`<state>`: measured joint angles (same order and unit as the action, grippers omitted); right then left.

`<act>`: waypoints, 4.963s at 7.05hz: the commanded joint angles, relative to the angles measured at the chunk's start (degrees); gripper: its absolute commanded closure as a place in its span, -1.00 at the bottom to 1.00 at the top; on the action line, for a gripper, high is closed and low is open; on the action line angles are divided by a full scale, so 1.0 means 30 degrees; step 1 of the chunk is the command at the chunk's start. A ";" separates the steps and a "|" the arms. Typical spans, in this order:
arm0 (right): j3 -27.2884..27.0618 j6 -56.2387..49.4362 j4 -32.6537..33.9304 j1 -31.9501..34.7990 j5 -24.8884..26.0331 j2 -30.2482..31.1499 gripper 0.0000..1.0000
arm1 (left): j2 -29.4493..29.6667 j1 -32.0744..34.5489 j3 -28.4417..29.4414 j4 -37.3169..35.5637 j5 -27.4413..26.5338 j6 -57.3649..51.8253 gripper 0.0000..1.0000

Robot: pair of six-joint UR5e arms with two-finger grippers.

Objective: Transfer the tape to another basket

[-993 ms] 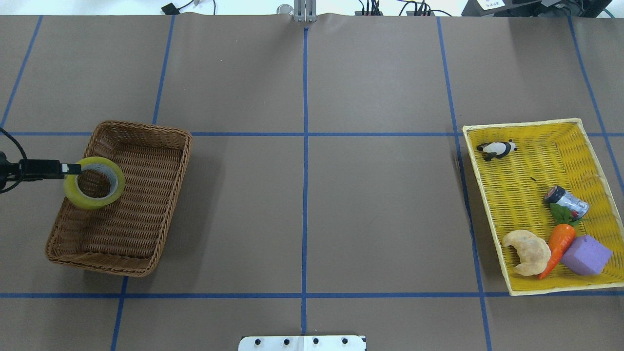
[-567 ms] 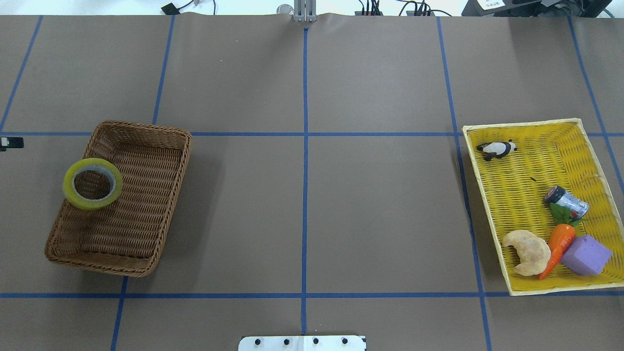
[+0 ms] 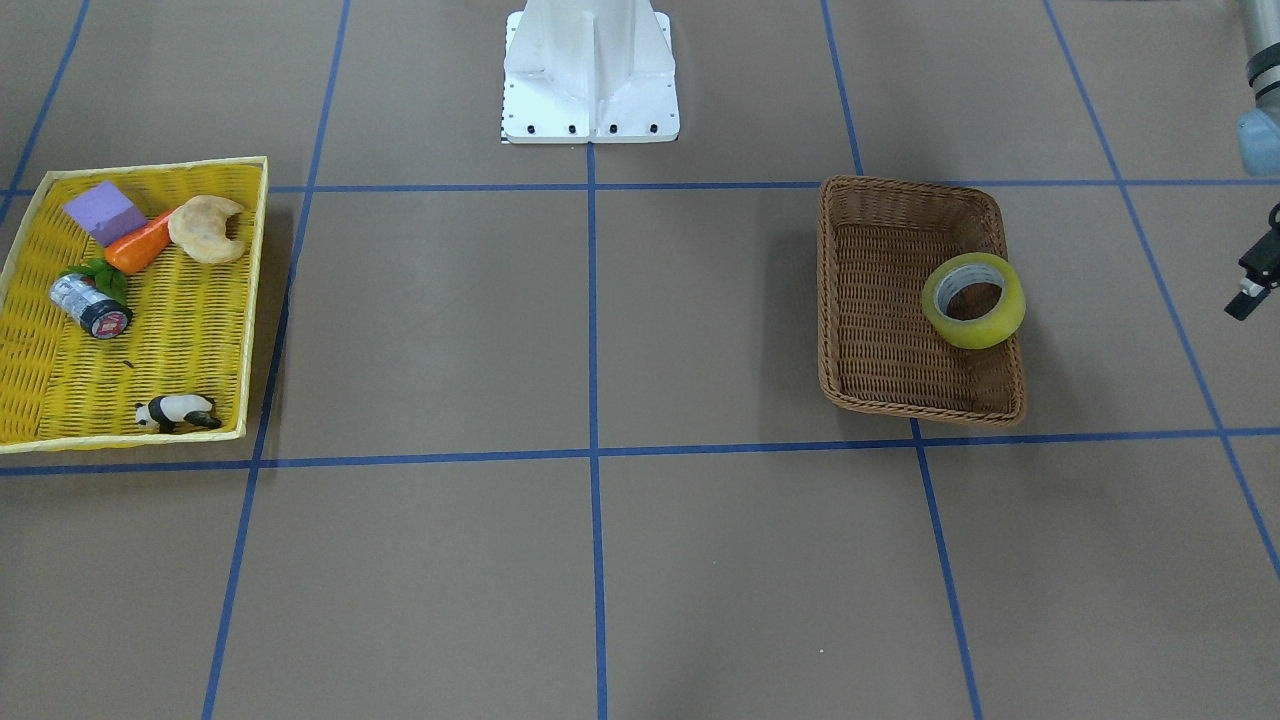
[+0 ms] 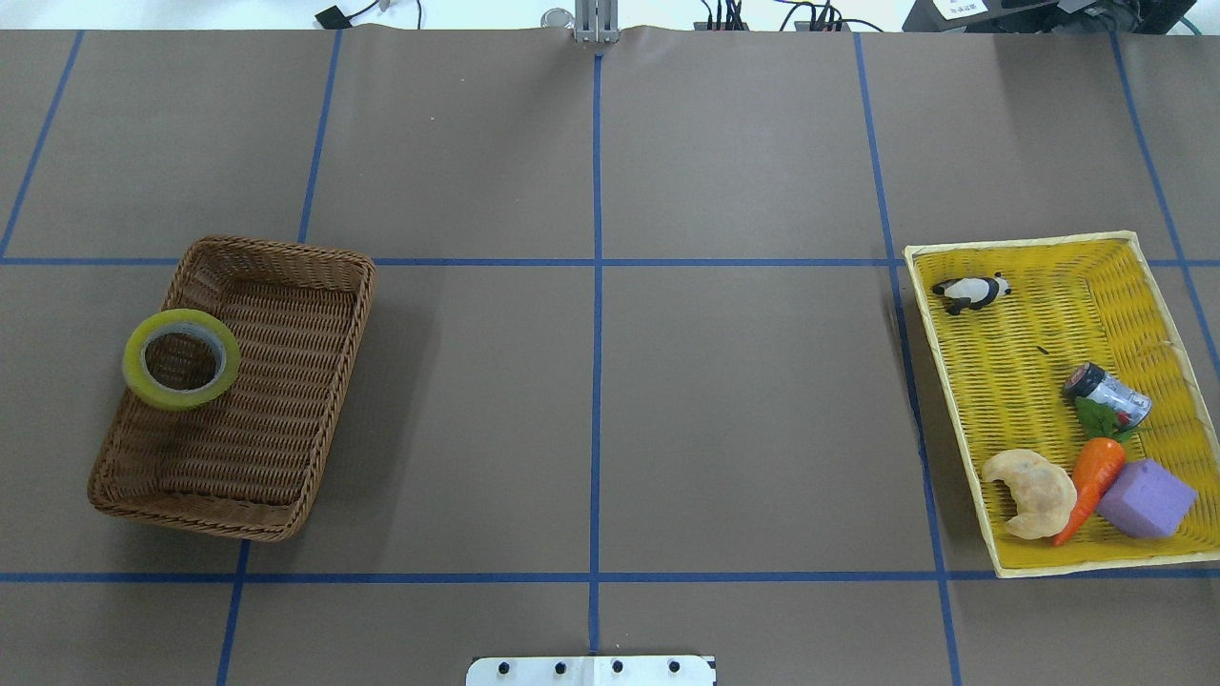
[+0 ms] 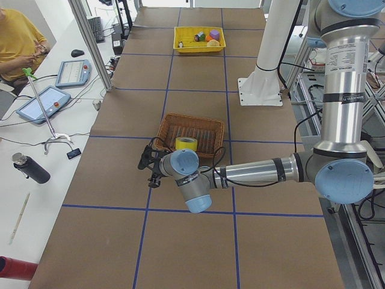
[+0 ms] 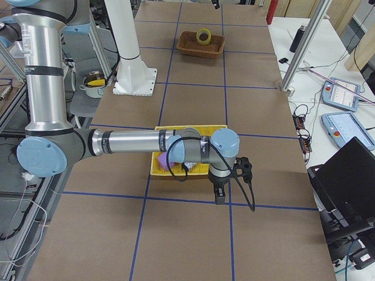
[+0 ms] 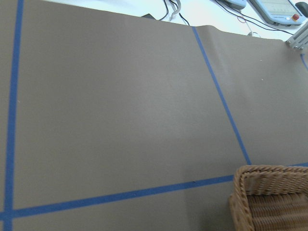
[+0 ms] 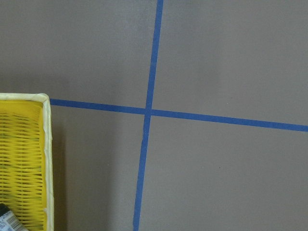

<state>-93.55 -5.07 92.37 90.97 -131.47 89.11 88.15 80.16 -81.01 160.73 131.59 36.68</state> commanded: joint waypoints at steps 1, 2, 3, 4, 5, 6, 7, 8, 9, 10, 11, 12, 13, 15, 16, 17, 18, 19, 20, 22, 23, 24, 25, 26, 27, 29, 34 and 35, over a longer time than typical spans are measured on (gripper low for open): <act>0.0040 -0.0037 0.0000 0.0000 -0.0004 0.0005 -1.00 | -0.0027 0.0960 -0.2515 -0.6258 -0.3008 -0.6860 -0.98; 0.0069 -0.0037 0.0000 0.0000 -0.0004 0.0005 -1.00 | -0.0230 0.1372 -0.4037 -1.0032 -0.4560 -1.0432 -0.98; 0.0098 -0.0037 -0.0029 0.0000 -0.0004 0.0005 -1.00 | -0.0174 0.2043 -0.5212 -1.4131 -0.5011 -1.2846 -0.99; 0.0128 -0.0037 -0.0029 0.0000 0.0025 0.0005 -1.00 | 0.0058 0.2572 -0.6210 -1.8609 -0.4899 -1.4350 -0.98; 0.0157 -0.0037 0.0000 0.0000 0.0026 0.0005 -1.00 | 0.0409 0.2577 -0.7177 -2.3527 -0.4521 -1.4423 -0.98; 0.0157 -0.0037 0.0000 0.0000 0.0026 0.0005 -1.00 | 0.0499 0.2606 -0.7303 -2.6824 -0.4256 -1.4452 -0.98; 0.0186 -0.0037 0.0000 0.0000 0.0026 0.0034 -1.00 | 0.0529 0.2606 -0.7304 -2.8800 -0.1527 -1.4424 -0.98; 0.0215 -0.0037 0.0000 0.0000 0.0026 0.0035 -1.00 | 0.0297 0.3158 -0.7391 -2.8559 0.0443 -1.4394 -0.99; 0.0216 -0.0037 0.0000 -0.0029 -0.0003 0.0035 -1.00 | 0.0382 0.3192 -0.7247 -2.7890 0.0521 -1.4220 -0.98; 0.0216 -0.0037 0.0000 -0.0001 -0.0004 0.0006 -1.00 | 0.0470 0.3163 -0.6869 -2.6926 0.0464 -1.4160 -0.98; 0.0187 0.0050 0.0000 0.0000 -0.0033 0.0034 -1.00 | 0.0268 0.3192 -0.6807 -2.5553 0.0463 -1.4160 -0.98; 0.0331 0.0196 0.0000 0.0000 -0.0033 0.0122 -1.00 | 0.0237 0.3192 -0.6777 -2.4843 0.0405 -1.4189 -0.98; 0.0304 0.0227 -0.0029 0.0000 -0.0062 0.0122 -1.00 | 0.0237 0.3163 -0.6748 -2.4749 0.0434 -1.4189 -0.98; 0.0304 0.0198 0.0000 0.0000 -0.0033 0.0122 -1.00 | 0.0208 0.3192 -0.6748 -2.4748 0.0434 -1.4160 -0.98; 0.0304 0.0198 0.0000 0.0000 -0.0004 0.0151 -1.00 | -0.0054 0.3192 -0.6719 -2.4748 0.0434 -1.4189 -0.98; 0.0304 0.0198 0.0000 0.0000 -0.0004 0.0181 -1.00 | -0.0259 0.3192 -0.6747 -2.4748 0.0434 -1.4189 -0.98; 0.0275 0.0227 0.0000 0.0000 -0.0004 0.0181 -1.00 | -0.0261 0.3192 -0.6719 -2.4661 0.0434 -1.4247 -0.98; 0.0274 0.0227 0.0000 0.0000 -0.0004 0.0181 -1.00 | -0.0291 0.3192 -0.6776 -2.4660 0.0434 -1.4248 -0.98; 0.0303 0.0227 0.0000 -0.0029 -0.0004 0.0181 -1.00 | -0.0291 0.3163 -0.6806 -2.4631 0.0434 -1.4219 -0.98; 0.0304 0.0227 0.0000 -0.0029 -0.0004 0.0181 -1.00 | -0.0262 0.3163 -0.6894 -2.4631 0.0434 -1.4218 -0.98; 0.0304 0.0227 0.0000 -0.0030 -0.0033 0.0181 -1.00 | -0.0291 0.3163 -0.6865 -2.4660 0.0405 -1.4247 -0.98; 0.0304 0.0227 0.0000 -0.0030 -0.0033 0.0210 -1.00 | -0.0291 0.3163 -0.6836 -2.4660 0.0405 -1.4248 -0.98; 0.0362 0.0227 0.0000 -0.0030 -0.0033 0.0210 -1.00 | -0.0291 0.3163 -0.6836 -2.4631 0.0434 -1.4248 -0.98; 0.0391 0.0227 0.0000 -0.0030 -0.0033 0.0210 -1.00 | -0.0291 0.3192 -0.6806 -2.4660 0.0405 -1.4248 -0.99; 0.0479 0.0227 0.0000 -0.0030 -0.0033 0.0210 -1.00 | -0.0291 0.3163 -0.6806 -2.4660 0.0405 -1.4248 -0.98; 0.0479 0.0227 0.0000 -0.0030 -0.0033 0.0210 -1.00 | -0.0291 0.3163 -0.6748 -2.4660 0.0434 -1.4189 -0.98; 0.0479 0.0256 0.0000 -0.0030 -0.0062 0.0210 -1.00 | -0.0379 0.3163 -0.6748 -2.4660 0.0405 -1.4189 -0.98; 0.0479 0.0227 0.0000 -0.0030 -0.0062 0.0210 -1.00 | -0.0379 0.3163 -0.6748 -2.4660 0.0405 -1.4189 -0.98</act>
<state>-92.11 -4.33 92.37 90.88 -131.66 89.74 87.02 89.65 -101.25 86.75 132.80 -5.89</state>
